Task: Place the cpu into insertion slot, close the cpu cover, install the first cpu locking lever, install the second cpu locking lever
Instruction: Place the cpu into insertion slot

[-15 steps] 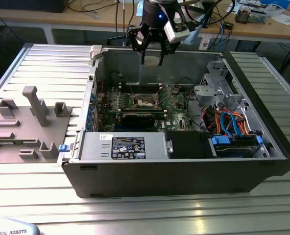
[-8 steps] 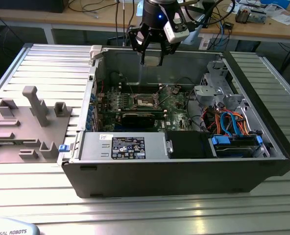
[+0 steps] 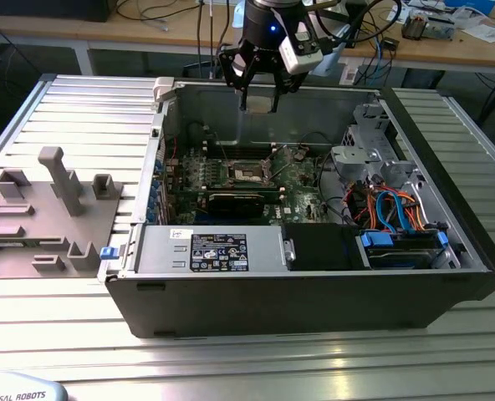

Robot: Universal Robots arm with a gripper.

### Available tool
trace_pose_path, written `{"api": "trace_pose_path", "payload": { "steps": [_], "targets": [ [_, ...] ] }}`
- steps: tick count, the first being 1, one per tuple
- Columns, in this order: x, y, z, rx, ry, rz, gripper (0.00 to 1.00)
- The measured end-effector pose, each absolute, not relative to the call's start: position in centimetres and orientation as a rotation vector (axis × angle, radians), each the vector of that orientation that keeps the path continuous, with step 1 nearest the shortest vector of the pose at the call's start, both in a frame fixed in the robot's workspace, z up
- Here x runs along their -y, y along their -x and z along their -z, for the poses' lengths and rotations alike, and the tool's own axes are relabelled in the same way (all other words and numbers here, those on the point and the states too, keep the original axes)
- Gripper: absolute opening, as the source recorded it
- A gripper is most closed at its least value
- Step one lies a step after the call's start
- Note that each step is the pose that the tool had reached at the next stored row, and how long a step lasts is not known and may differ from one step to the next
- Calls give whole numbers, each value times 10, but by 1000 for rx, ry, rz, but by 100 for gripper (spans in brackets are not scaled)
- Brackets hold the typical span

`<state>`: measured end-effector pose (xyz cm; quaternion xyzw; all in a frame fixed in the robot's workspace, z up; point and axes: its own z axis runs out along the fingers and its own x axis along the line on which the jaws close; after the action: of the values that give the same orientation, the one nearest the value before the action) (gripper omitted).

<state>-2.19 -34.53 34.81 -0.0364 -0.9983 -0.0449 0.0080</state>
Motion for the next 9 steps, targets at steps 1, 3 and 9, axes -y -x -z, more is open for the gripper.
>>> {"api": "trace_pose_path", "payload": {
  "steps": [1, 3, 9],
  "targets": [
    [345, 22, -348, 3120, 114, 140, 54],
    [345, 22, -348, 3120, 115, 140, 54],
    [345, 22, -347, 3120, 128, 141, 54]
  ]
}}
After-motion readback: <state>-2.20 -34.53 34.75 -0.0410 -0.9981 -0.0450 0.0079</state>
